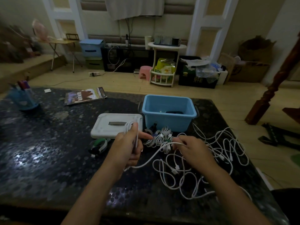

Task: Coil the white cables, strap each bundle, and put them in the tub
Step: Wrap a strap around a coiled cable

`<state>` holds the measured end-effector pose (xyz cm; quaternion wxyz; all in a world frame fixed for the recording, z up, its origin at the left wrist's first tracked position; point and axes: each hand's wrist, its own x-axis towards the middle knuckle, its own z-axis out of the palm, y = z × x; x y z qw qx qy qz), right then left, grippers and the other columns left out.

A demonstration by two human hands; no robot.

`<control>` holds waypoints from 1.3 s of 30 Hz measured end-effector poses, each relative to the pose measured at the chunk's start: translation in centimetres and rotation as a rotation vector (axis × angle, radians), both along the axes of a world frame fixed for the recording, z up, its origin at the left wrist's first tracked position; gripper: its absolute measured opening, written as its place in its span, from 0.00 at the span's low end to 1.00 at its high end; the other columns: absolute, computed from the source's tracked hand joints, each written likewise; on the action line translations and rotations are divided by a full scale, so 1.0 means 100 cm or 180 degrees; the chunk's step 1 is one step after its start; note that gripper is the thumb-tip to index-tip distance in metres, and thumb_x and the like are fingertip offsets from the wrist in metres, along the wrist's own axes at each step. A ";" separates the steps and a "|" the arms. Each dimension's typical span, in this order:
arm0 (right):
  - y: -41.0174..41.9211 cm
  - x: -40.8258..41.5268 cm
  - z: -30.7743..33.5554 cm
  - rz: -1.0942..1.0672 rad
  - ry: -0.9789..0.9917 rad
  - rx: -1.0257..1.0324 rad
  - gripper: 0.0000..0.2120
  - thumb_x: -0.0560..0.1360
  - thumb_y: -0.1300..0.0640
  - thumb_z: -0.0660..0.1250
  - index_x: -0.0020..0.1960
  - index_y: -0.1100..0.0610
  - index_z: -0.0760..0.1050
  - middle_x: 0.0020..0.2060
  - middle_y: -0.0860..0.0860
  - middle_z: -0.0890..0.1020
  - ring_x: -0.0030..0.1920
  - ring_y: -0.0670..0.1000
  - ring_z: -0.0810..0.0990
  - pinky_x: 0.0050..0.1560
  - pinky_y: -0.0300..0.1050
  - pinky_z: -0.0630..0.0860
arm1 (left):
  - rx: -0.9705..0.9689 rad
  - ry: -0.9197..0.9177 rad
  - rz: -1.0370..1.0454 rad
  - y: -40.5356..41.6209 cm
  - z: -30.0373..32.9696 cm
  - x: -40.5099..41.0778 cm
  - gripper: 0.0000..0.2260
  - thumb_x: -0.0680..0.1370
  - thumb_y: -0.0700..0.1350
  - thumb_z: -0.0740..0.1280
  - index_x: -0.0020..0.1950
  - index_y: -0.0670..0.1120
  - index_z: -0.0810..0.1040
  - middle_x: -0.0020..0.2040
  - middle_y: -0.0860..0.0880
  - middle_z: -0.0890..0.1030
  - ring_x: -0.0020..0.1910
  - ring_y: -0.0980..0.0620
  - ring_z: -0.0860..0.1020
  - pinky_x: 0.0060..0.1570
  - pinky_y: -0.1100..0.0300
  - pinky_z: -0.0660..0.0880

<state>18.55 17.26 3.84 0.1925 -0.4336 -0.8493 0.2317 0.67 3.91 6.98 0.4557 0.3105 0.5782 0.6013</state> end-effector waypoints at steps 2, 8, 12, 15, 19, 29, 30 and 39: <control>-0.002 -0.004 0.003 0.0241 0.0184 -0.0297 0.15 0.78 0.42 0.66 0.36 0.46 0.77 0.31 0.41 0.80 0.33 0.40 0.77 0.36 0.42 0.73 | -0.0156 0.0394 0.0149 0.002 -0.001 0.006 0.27 0.83 0.60 0.53 0.49 0.41 0.83 0.30 0.43 0.68 0.22 0.54 0.60 0.23 0.65 0.56; -0.011 -0.011 0.018 0.0912 0.0796 -0.1189 0.10 0.80 0.51 0.67 0.42 0.51 0.82 0.31 0.42 0.81 0.33 0.36 0.75 0.36 0.34 0.72 | -0.0203 0.0730 0.0434 0.007 -0.005 0.009 0.26 0.83 0.60 0.54 0.48 0.43 0.83 0.33 0.41 0.72 0.21 0.54 0.63 0.22 0.64 0.59; -0.012 -0.014 0.016 0.0680 0.1428 -0.0864 0.15 0.82 0.51 0.63 0.40 0.52 0.81 0.26 0.46 0.72 0.27 0.41 0.69 0.32 0.36 0.66 | -0.0251 0.0818 0.0153 0.008 -0.005 0.016 0.25 0.82 0.60 0.54 0.49 0.44 0.83 0.35 0.45 0.77 0.22 0.56 0.66 0.24 0.63 0.61; -0.013 -0.018 0.009 0.0513 0.1536 -0.0581 0.15 0.82 0.52 0.63 0.37 0.50 0.78 0.25 0.43 0.73 0.28 0.41 0.69 0.33 0.39 0.67 | -0.0416 0.1273 -0.0122 0.007 -0.007 0.027 0.26 0.82 0.61 0.52 0.47 0.47 0.84 0.30 0.54 0.82 0.24 0.61 0.74 0.30 0.63 0.67; -0.016 -0.021 0.008 0.0308 0.1575 -0.0309 0.17 0.82 0.51 0.62 0.35 0.49 0.75 0.27 0.38 0.76 0.31 0.40 0.74 0.36 0.40 0.68 | -0.0316 0.1827 -0.0367 0.010 -0.012 0.032 0.33 0.80 0.65 0.48 0.38 0.44 0.83 0.35 0.50 0.85 0.33 0.55 0.80 0.42 0.58 0.74; -0.022 -0.018 0.008 0.0434 0.1146 -0.0307 0.19 0.82 0.43 0.59 0.38 0.50 0.77 0.27 0.41 0.76 0.30 0.42 0.74 0.33 0.39 0.68 | 0.0069 0.1627 0.0077 0.011 -0.014 0.021 0.26 0.77 0.67 0.52 0.28 0.51 0.70 0.23 0.54 0.68 0.26 0.55 0.69 0.35 0.56 0.67; -0.022 -0.016 0.008 0.0467 0.1001 -0.0333 0.19 0.82 0.43 0.59 0.38 0.49 0.78 0.27 0.41 0.76 0.31 0.42 0.74 0.33 0.39 0.68 | 0.0011 0.1556 0.0132 0.011 -0.014 0.019 0.26 0.76 0.68 0.52 0.30 0.50 0.71 0.22 0.54 0.69 0.26 0.52 0.71 0.35 0.55 0.68; -0.043 -0.023 0.014 0.0575 0.1193 0.0100 0.10 0.81 0.50 0.64 0.46 0.47 0.83 0.34 0.37 0.81 0.38 0.40 0.79 0.38 0.34 0.72 | 0.0037 0.1132 0.0181 0.012 -0.008 0.030 0.22 0.80 0.61 0.54 0.32 0.51 0.72 0.21 0.57 0.70 0.21 0.62 0.69 0.25 0.67 0.64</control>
